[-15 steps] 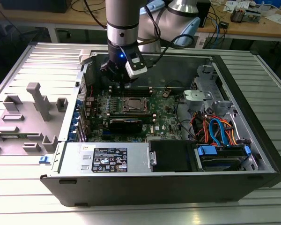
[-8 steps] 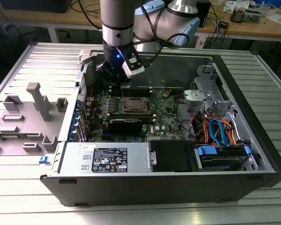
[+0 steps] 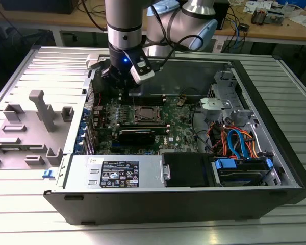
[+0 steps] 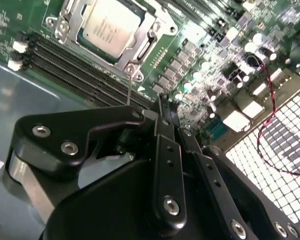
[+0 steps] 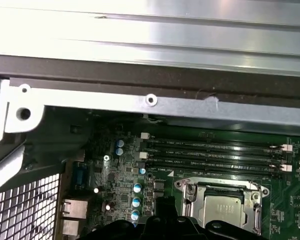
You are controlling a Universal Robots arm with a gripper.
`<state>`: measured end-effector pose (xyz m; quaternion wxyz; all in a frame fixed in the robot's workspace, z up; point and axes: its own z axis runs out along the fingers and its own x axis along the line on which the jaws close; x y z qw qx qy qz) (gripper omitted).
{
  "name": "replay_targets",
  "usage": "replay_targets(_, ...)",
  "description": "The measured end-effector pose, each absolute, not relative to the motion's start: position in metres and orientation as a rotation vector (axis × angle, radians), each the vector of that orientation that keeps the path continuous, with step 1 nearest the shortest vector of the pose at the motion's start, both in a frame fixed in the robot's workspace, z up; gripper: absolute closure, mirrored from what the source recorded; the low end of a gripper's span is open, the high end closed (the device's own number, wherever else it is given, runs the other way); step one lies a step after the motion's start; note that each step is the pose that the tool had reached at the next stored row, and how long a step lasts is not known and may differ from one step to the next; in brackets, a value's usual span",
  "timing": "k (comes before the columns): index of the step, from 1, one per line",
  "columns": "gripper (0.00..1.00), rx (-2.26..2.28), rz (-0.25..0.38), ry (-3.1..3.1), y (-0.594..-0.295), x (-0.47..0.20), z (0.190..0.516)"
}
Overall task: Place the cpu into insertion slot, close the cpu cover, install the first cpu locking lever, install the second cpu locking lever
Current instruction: 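Install the first cpu locking lever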
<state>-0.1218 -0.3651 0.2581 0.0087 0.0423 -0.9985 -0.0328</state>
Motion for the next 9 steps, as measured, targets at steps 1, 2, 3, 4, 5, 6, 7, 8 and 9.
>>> replay_targets(1,0.89,0.132,-0.103,-3.12,-0.3629,-0.1219,0.2581)
replay_targets(2,0.89,0.131,-0.102,-3.12,-0.3592,-0.1219,0.2581)
replay_targets(3,0.89,0.128,-0.102,-3.12,-0.3579,-0.1219,0.258)
replay_targets(4,0.89,0.122,-0.102,-3.12,-0.3574,-0.1219,0.2581)
replay_targets(5,0.89,0.114,-0.102,-3.121,-0.3572,-0.1223,0.2581)
replay_targets(6,0.89,0.11,-0.103,-3.121,-0.357,-0.1233,0.2581)
replay_targets(7,0.89,0.11,-0.102,-3.121,-0.3569,-0.1241,0.2581)
replay_targets(8,0.89,0.11,-0.102,-3.121,-0.3569,-0.1242,0.2581)
replay_targets(9,0.89,0.111,-0.102,-3.121,-0.3568,-0.1242,0.2581)
